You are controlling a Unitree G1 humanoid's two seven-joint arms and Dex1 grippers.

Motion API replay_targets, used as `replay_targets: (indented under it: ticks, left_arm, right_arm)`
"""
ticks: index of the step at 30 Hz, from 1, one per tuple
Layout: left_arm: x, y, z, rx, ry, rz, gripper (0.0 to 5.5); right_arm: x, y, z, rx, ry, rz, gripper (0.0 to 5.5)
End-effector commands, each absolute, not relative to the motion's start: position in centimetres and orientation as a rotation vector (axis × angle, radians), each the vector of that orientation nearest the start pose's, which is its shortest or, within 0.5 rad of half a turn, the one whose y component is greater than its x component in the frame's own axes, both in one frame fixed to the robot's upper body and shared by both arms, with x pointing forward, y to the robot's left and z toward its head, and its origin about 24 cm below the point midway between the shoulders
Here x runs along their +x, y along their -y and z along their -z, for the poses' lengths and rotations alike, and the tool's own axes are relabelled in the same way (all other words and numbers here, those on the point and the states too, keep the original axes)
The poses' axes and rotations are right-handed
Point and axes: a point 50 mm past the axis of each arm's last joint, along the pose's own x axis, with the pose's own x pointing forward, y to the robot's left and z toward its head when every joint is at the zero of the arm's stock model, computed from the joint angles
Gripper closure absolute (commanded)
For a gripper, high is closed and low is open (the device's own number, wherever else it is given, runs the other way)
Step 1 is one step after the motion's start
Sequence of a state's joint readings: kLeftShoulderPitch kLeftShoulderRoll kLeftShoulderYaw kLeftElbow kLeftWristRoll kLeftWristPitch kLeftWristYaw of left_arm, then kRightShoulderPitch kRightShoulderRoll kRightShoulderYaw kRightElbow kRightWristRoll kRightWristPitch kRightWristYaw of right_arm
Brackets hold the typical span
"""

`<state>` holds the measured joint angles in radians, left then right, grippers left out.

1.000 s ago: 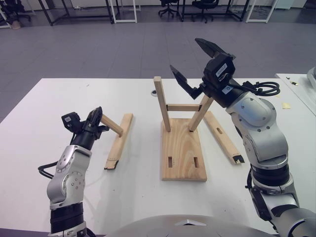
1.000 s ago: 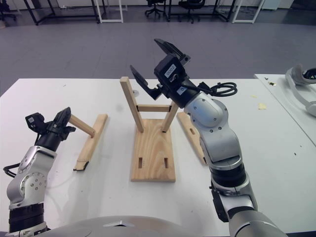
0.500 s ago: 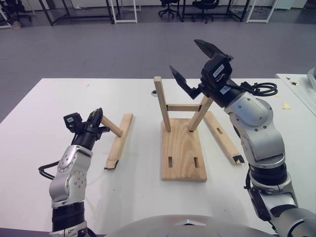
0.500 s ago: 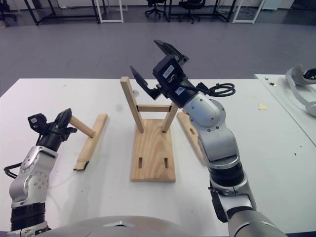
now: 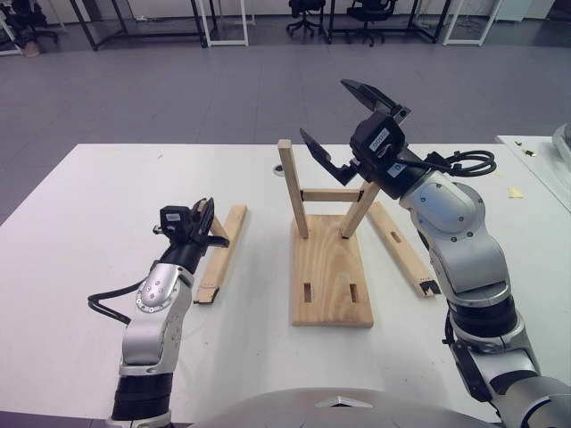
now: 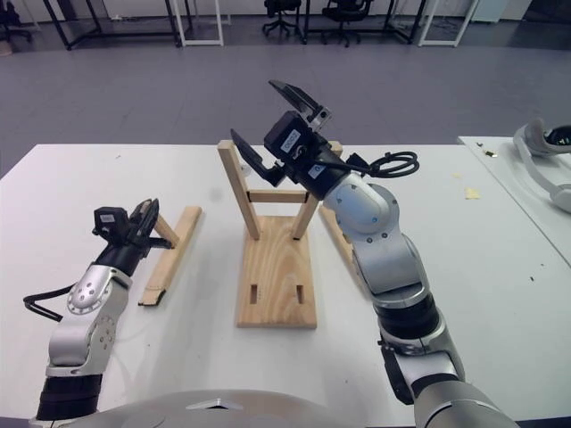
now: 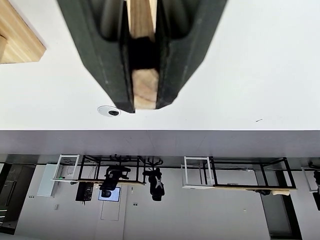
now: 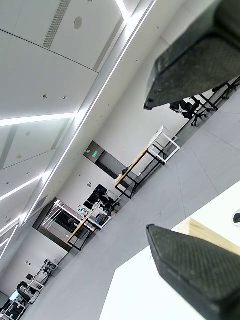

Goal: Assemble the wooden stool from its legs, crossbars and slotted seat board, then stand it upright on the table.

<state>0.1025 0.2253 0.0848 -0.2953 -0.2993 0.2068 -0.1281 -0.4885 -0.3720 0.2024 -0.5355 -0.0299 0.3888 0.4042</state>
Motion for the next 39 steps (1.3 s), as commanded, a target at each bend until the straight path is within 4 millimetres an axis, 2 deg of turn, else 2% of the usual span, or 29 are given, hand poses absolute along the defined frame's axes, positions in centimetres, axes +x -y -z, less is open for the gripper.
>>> replay_targets:
  ticks: [1,3,5,8,16,21,29,36,39]
  left_arm:
    - [20.9,-20.4,-3.2,-0.081,-0.237,0.050,5.09]
    - [20.7,-19.0,-2.7,-0.151,-0.275,0.131,5.09]
    - [20.3,-18.5,-2.3,-0.123,-0.331,0.191,5.09]
    - [20.0,-19.1,-1.5,-0.071,-0.393,0.194,5.09]
    - [20.0,-19.0,-0.5,-0.081,-0.433,0.188,5.09]
    - [20.7,-19.1,-1.0,-0.063,-0.410,0.183,5.09]
    - [20.3,-18.7,-0.5,-0.074,-0.418,0.183,5.09]
    - [21.3,-20.2,-2.8,-0.031,-0.247,0.067,5.09]
    - [21.6,-20.3,-4.1,0.008,-0.186,0.071,5.09]
  right_arm:
    - [25.8,9.6,-22.4,-0.542,0.492,-0.649,1.20]
    - [25.9,9.6,-22.4,-0.544,0.491,-0.654,1.20]
    - [25.9,9.5,-22.5,-0.546,0.491,-0.656,1.20]
    - [26.0,9.4,-22.5,-0.545,0.493,-0.655,1.20]
    - [26.0,9.4,-22.6,-0.547,0.495,-0.655,1.20]
    - [26.0,9.3,-22.7,-0.543,0.501,-0.654,1.20]
    - [26.0,9.2,-22.7,-0.539,0.498,-0.662,1.20]
    - [26.1,9.1,-22.5,-0.546,0.500,-0.662,1.20]
    - [26.1,9.1,-22.5,-0.545,0.502,-0.660,1.20]
